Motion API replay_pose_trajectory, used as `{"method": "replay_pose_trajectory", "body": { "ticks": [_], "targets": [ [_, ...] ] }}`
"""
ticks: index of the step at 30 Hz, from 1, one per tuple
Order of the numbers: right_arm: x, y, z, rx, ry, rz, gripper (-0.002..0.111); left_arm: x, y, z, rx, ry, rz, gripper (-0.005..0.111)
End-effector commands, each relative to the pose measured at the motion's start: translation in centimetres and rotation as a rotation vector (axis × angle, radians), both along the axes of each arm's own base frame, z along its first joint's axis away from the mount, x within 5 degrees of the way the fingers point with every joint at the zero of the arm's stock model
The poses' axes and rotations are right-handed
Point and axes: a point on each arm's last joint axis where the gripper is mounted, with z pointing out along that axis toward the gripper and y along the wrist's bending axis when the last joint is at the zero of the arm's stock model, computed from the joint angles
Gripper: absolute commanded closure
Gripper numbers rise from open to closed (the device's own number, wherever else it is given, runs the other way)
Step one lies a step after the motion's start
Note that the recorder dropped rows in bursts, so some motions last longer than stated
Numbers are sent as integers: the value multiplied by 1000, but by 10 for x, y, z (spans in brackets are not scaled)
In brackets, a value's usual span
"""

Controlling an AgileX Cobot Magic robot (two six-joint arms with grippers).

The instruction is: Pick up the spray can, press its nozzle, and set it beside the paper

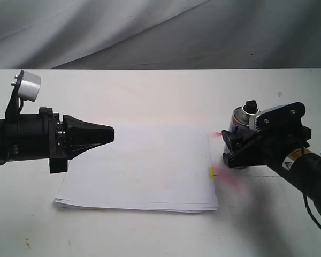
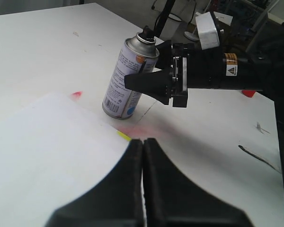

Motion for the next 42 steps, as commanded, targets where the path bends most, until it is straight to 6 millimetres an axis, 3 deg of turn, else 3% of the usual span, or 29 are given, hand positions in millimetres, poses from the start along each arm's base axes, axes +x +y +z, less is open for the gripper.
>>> {"method": "replay_pose_trajectory", "body": {
  "ticks": [1, 9, 15, 20, 24, 30, 33, 36, 39, 42],
  "targets": [
    [2, -1, 4, -1, -28, 1, 34, -1, 0, 2, -9, -7, -1, 107],
    [0, -1, 21, 32, -67, -6, 34, -1, 0, 2, -8, -9, -2, 107],
    [-10, -5, 63, 45, -111, -11, 34, -1, 0, 2, -8, -9, -2, 107],
    [-32, -6, 111, 106, -181, 0, 34, -1, 0, 2, -8, -9, -2, 107],
    [-67, -3, 153, 162, -250, 56, 34, -1, 0, 2, -8, -9, -2, 107],
    [-130, -9, 193, 227, -291, 171, 35, -1, 0, 2, -8, -9, -2, 107],
    [-158, -21, 203, 287, -273, 190, 38, -1, 0, 2, -8, -9, -2, 107],
    [-199, -45, 215, 353, -346, 195, 43, -1, 0, 2, -8, -9, -2, 107],
    [-223, -60, 215, 380, -382, 204, 49, -1, 0, 2, -8, -9, -2, 107],
    [-243, -71, 212, 395, -402, 212, 63, -1, 0, 2, -8, -9, -2, 107]
  ]
}}
